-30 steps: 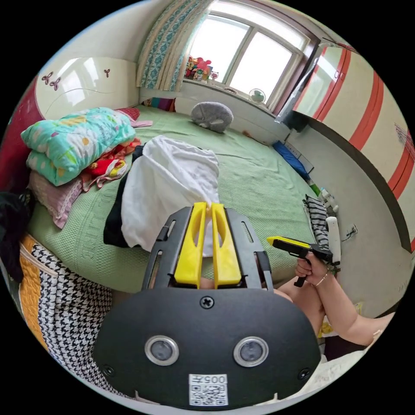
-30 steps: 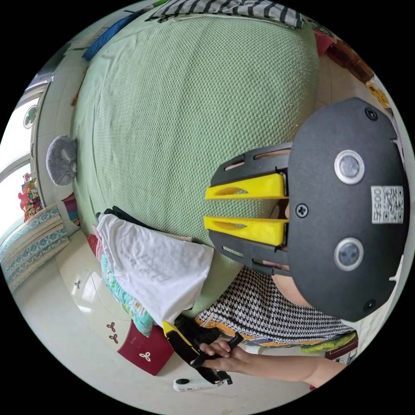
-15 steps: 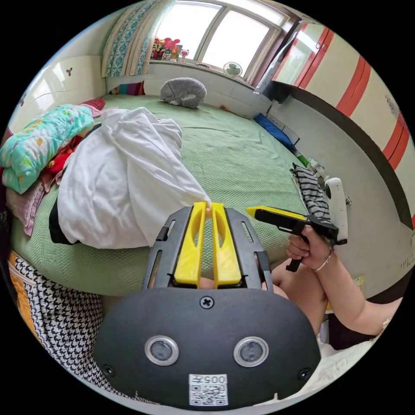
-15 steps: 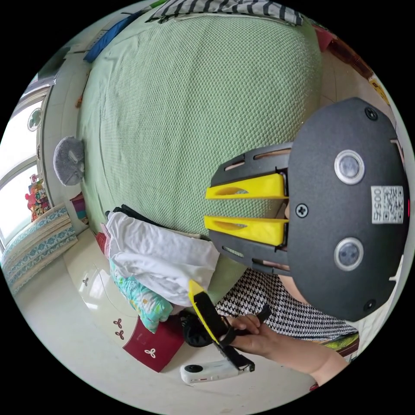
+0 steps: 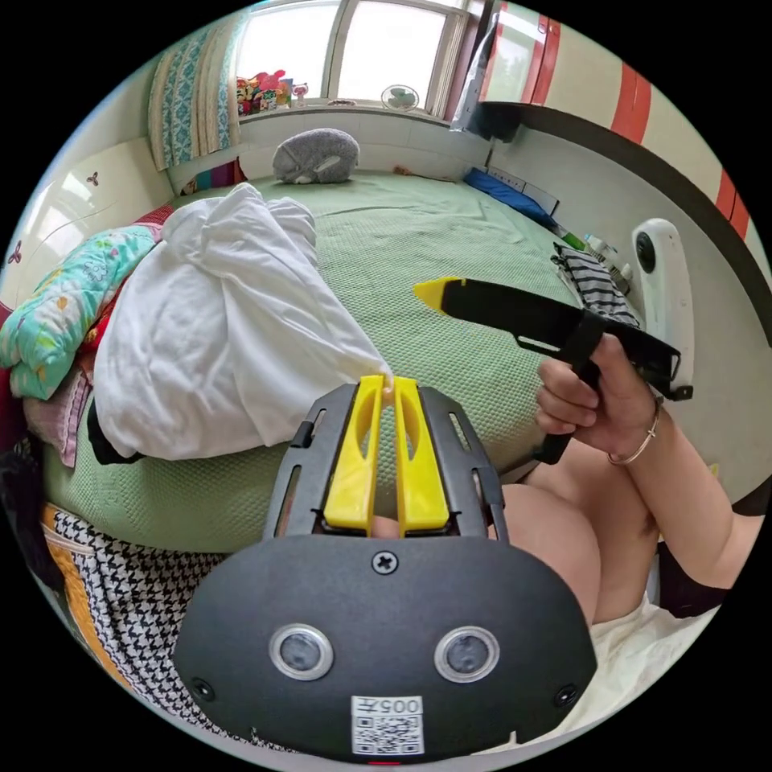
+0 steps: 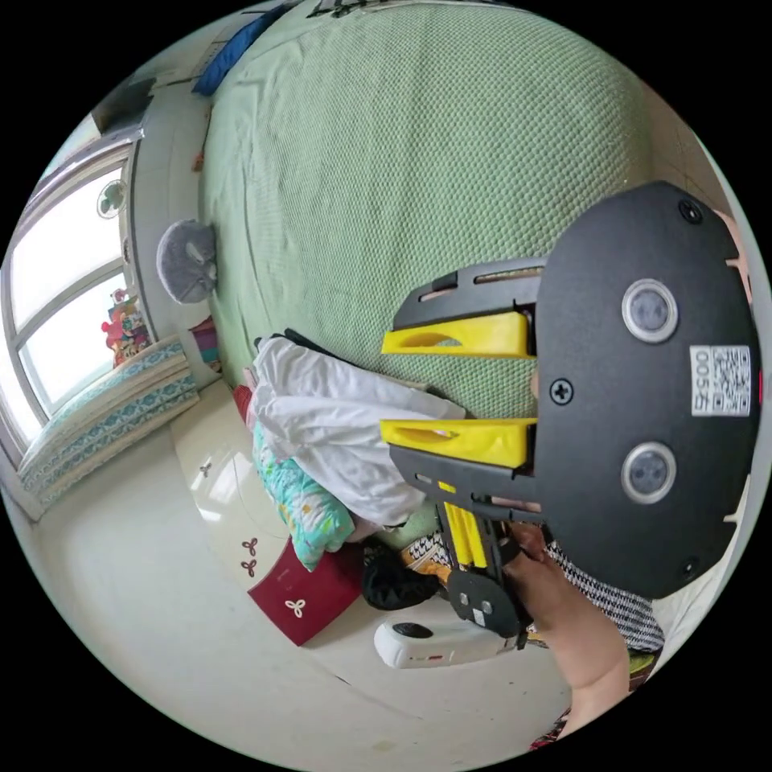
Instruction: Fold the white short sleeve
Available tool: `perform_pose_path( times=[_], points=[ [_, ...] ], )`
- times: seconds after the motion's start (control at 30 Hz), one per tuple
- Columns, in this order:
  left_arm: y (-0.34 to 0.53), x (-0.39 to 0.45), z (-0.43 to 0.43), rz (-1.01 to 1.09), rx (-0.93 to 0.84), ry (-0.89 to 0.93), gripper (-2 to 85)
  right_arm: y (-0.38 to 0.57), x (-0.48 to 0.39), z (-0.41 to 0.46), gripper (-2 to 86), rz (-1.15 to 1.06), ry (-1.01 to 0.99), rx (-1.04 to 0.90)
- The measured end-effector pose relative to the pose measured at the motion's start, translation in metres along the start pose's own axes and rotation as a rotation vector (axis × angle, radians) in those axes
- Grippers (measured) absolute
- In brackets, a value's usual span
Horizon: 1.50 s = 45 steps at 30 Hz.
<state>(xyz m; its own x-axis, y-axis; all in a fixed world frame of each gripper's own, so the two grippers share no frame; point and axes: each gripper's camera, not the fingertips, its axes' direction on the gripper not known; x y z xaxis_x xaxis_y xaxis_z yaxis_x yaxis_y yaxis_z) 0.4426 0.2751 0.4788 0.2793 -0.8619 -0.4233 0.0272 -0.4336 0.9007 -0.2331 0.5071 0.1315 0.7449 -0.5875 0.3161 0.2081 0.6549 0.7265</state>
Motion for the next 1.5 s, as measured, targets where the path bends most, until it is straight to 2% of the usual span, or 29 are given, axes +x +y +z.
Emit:
perform_pose_path(
  times=[0.27,0.63,0.77,0.97,1.1,1.23,1.33,1.5],
  points=[
    [0.011,0.032,0.022,0.109,-0.031,-0.039,3.5,0.0,-0.027,0.043,15.4,-0.046,0.001,-0.105],
    [0.019,0.065,0.034,0.198,-0.016,0.069,3.5,0.0,-0.037,0.063,13.3,-0.075,0.023,-0.116],
    [0.02,0.082,0.038,0.273,-0.029,0.05,3.4,0.0,-0.042,0.069,8.8,-0.104,0.107,-0.144],
    [0.022,0.094,0.037,0.334,-0.029,0.091,3.8,-0.005,-0.028,0.072,1.4,-0.034,0.162,-0.164],
    [0.024,0.094,0.037,0.318,-0.014,0.055,5.2,-0.009,-0.012,0.069,-1.1,0.063,0.193,-0.152],
    [0.021,0.086,0.036,0.243,-0.042,0.024,11.1,-0.012,0.003,0.062,-1.5,0.128,0.208,-0.13],
    [0.02,0.072,0.035,0.165,-0.037,-0.057,10.9,-0.012,0.011,0.057,-1.5,0.147,0.272,-0.132],
    [0.019,0.03,0.034,-0.005,-0.029,-0.017,9.0,-0.014,0.026,0.044,-1.4,0.144,0.349,-0.107]
  ],
)
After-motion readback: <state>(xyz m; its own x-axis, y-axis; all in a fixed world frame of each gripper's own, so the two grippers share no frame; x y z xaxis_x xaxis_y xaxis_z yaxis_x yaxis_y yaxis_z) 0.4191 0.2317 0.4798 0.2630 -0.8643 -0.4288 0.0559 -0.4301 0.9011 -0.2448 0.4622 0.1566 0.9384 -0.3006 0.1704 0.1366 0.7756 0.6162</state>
